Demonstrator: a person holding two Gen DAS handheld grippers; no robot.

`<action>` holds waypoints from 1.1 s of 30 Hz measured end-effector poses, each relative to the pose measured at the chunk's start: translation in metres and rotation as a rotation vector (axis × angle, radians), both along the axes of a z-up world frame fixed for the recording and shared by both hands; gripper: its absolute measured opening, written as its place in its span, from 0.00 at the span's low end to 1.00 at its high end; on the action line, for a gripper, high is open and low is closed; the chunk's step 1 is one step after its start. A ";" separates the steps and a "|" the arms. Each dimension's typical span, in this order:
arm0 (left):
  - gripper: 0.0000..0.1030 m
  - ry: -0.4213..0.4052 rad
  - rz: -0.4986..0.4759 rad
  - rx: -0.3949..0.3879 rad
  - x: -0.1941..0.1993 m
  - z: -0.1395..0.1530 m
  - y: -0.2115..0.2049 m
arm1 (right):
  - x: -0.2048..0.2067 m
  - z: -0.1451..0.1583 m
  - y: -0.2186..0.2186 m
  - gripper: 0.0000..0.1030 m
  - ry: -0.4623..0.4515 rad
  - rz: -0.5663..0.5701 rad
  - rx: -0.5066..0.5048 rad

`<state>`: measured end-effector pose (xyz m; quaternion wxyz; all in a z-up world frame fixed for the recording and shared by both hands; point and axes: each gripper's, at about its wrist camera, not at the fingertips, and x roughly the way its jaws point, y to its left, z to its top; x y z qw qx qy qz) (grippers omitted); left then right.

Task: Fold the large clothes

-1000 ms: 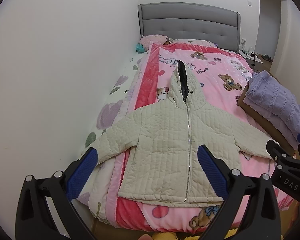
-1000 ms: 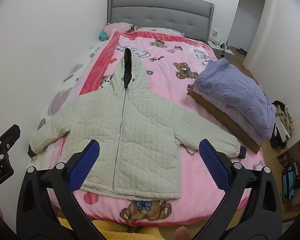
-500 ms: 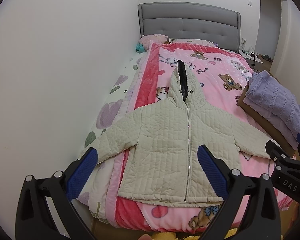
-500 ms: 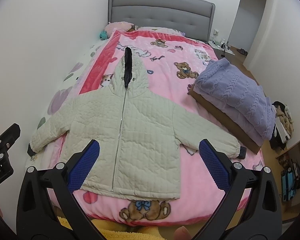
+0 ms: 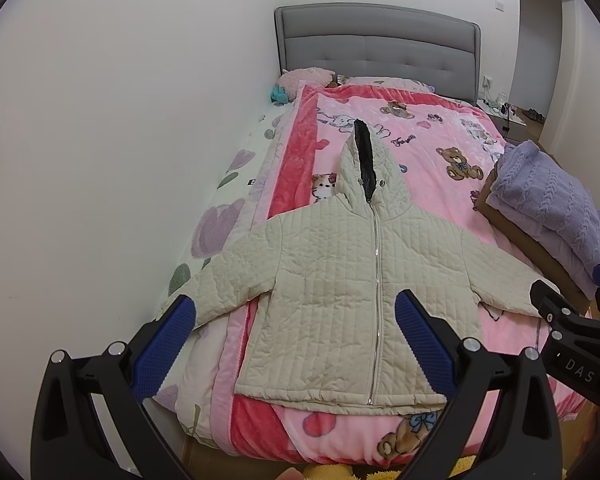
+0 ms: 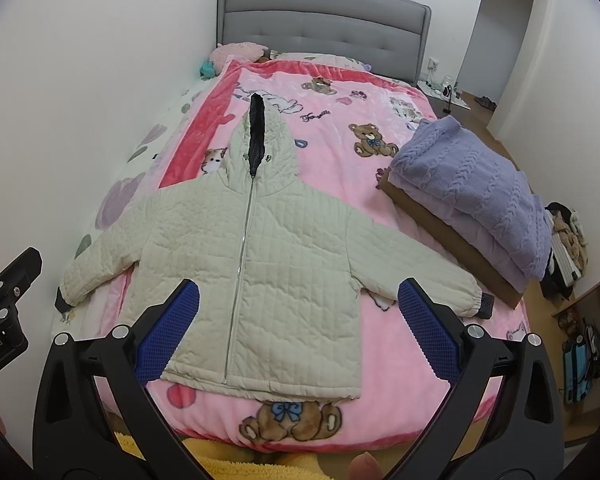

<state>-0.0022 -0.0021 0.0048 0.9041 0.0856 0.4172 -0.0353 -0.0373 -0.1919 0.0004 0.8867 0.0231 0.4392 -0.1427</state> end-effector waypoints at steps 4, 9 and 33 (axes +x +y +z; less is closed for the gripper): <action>0.95 0.001 0.001 -0.002 0.000 0.000 0.000 | 0.000 0.001 0.001 0.92 0.000 0.001 -0.002; 0.95 0.000 0.001 -0.001 0.000 0.005 0.004 | 0.001 0.000 -0.001 0.92 0.000 0.002 -0.001; 0.95 -0.036 0.027 0.063 0.041 0.005 -0.036 | 0.043 -0.019 -0.025 0.92 -0.048 0.109 0.019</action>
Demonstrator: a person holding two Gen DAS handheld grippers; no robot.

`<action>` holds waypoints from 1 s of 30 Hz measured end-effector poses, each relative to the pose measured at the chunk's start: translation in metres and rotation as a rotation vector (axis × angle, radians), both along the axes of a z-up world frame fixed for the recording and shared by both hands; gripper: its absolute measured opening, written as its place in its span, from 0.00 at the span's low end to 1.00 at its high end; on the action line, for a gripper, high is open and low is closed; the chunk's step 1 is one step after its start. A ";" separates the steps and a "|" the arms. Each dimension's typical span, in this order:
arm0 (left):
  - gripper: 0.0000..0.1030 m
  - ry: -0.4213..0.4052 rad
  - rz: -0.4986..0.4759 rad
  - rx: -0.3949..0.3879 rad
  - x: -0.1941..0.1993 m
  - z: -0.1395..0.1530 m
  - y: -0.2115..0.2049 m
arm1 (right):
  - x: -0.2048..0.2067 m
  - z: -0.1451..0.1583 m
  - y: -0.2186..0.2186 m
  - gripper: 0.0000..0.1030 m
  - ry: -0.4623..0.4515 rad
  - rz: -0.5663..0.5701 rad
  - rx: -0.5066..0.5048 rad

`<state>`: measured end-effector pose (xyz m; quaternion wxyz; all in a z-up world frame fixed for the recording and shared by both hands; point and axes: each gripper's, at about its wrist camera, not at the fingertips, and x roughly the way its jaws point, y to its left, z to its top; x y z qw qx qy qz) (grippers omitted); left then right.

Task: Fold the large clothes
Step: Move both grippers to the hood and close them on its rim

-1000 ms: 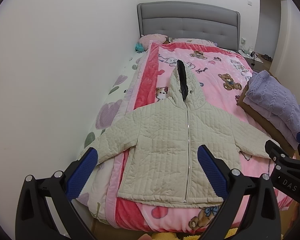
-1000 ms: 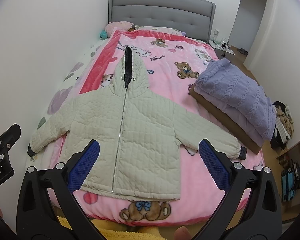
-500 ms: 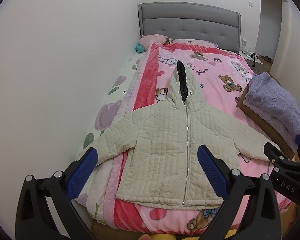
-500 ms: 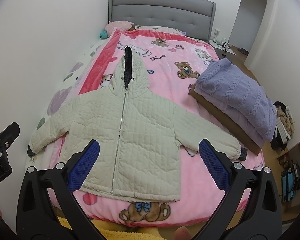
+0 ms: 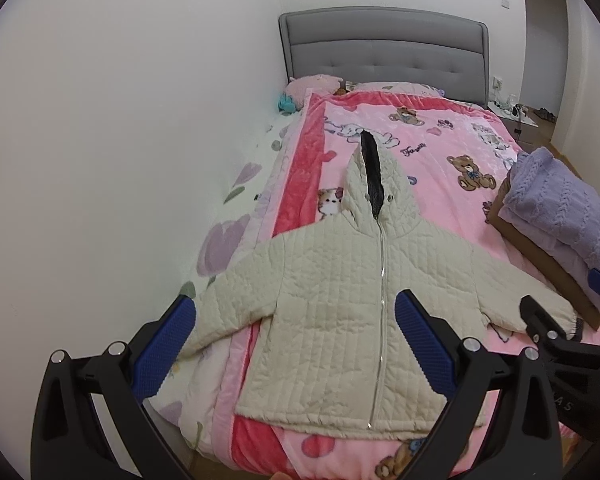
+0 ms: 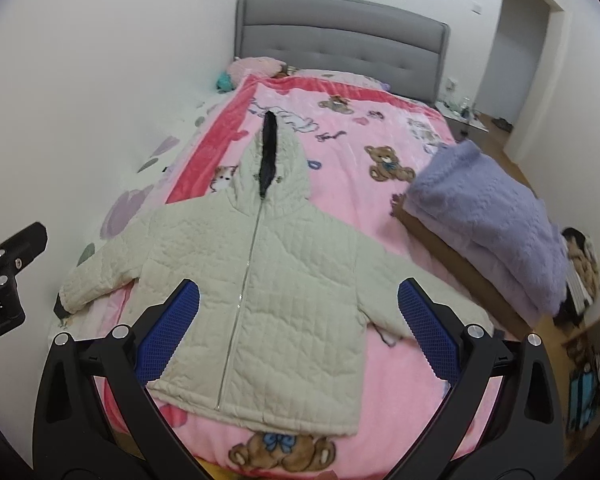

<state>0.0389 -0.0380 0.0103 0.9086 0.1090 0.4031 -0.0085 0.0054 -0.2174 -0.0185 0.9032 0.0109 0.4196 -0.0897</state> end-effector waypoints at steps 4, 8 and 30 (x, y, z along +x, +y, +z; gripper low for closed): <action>0.95 -0.022 -0.015 0.033 0.026 -0.010 -0.005 | 0.028 -0.011 0.001 0.92 0.006 0.015 -0.066; 0.95 0.027 -0.064 0.010 0.069 -0.029 -0.001 | 0.063 -0.023 0.003 0.92 0.007 -0.001 -0.088; 0.87 0.141 -0.359 -0.249 0.480 -0.281 -0.064 | 0.479 -0.237 -0.098 0.66 -0.008 0.147 0.169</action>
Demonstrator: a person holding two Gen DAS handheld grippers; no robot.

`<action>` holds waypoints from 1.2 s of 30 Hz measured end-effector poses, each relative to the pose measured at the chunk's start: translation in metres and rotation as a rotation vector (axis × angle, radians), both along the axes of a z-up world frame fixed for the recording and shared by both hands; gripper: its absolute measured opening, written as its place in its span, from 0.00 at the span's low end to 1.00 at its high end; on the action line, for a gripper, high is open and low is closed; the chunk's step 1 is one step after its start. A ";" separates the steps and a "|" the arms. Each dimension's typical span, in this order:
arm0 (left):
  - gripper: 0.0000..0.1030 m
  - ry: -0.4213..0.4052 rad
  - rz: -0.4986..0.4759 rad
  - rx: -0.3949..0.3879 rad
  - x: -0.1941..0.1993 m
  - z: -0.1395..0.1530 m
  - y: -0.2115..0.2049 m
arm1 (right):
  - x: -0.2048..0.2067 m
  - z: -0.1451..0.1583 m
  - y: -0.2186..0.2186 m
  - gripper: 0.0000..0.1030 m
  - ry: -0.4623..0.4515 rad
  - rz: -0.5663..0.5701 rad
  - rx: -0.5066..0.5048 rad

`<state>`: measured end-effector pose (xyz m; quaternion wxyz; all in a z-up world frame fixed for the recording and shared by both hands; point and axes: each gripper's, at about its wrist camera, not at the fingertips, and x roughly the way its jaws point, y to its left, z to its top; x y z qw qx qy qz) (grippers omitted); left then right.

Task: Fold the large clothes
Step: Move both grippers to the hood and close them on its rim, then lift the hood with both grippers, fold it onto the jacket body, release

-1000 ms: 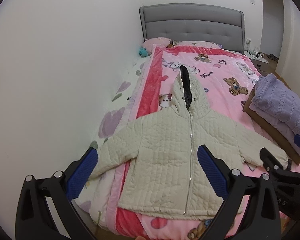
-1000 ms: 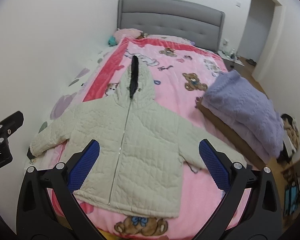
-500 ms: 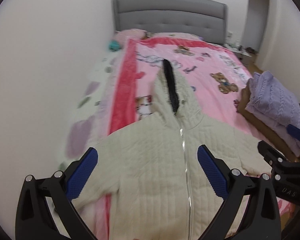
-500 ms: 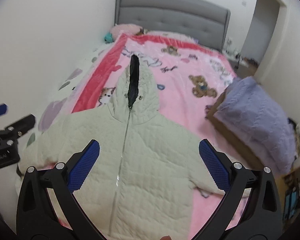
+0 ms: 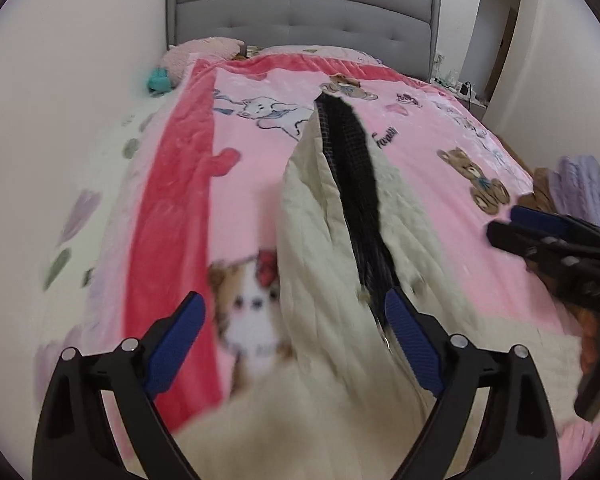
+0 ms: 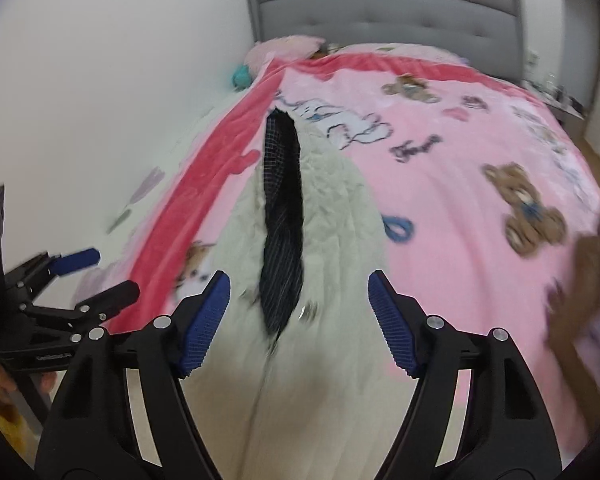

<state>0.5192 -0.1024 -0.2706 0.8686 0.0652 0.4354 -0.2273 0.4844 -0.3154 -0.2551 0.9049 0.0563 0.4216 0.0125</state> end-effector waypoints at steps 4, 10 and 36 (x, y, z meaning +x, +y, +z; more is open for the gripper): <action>0.87 0.038 0.006 -0.117 0.052 -0.027 -0.018 | 0.051 -0.038 -0.007 0.57 0.018 0.078 -0.066; 0.87 0.067 -0.014 -0.172 0.112 -0.040 -0.047 | 0.096 -0.057 -0.009 0.59 0.010 0.162 -0.095; 0.34 -0.084 -0.166 0.254 0.129 -0.066 -0.053 | 0.036 -0.081 -0.059 0.12 0.005 0.056 -0.343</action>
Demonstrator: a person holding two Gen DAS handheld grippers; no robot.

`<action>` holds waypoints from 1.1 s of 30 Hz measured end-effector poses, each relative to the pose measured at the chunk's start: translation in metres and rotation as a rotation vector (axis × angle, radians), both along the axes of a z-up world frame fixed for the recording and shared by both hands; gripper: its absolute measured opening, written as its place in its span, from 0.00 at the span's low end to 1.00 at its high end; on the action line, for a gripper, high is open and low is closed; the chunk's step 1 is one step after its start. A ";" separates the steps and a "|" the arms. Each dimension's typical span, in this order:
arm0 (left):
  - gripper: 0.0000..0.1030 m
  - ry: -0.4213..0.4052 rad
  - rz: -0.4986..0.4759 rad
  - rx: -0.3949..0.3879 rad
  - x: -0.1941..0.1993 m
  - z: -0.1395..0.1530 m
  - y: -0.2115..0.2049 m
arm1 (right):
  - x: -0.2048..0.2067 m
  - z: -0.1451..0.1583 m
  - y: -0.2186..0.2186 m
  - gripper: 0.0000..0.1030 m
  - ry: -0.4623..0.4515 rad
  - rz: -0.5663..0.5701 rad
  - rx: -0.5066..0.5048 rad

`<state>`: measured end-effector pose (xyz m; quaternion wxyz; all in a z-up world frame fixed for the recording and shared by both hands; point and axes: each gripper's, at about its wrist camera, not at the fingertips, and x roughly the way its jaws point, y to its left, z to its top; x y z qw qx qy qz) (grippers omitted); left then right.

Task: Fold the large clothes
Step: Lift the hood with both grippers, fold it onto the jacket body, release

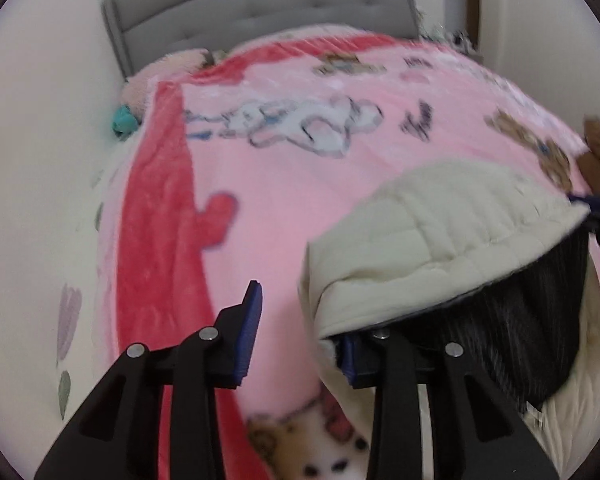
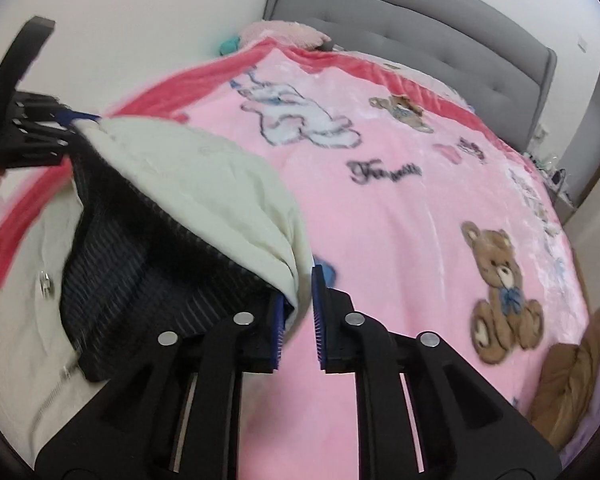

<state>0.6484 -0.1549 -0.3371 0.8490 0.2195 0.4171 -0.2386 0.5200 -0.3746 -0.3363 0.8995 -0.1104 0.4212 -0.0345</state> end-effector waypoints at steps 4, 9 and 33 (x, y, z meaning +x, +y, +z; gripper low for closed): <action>0.38 0.063 -0.018 0.039 -0.021 -0.023 -0.007 | 0.009 -0.021 -0.014 0.12 0.052 -0.131 0.067; 0.82 0.054 0.060 -0.199 -0.050 -0.005 0.001 | 0.002 -0.010 -0.027 0.22 -0.029 -0.199 0.257; 0.11 0.504 0.224 0.351 0.014 0.050 -0.021 | -0.023 0.020 -0.010 0.12 -0.125 -0.157 0.267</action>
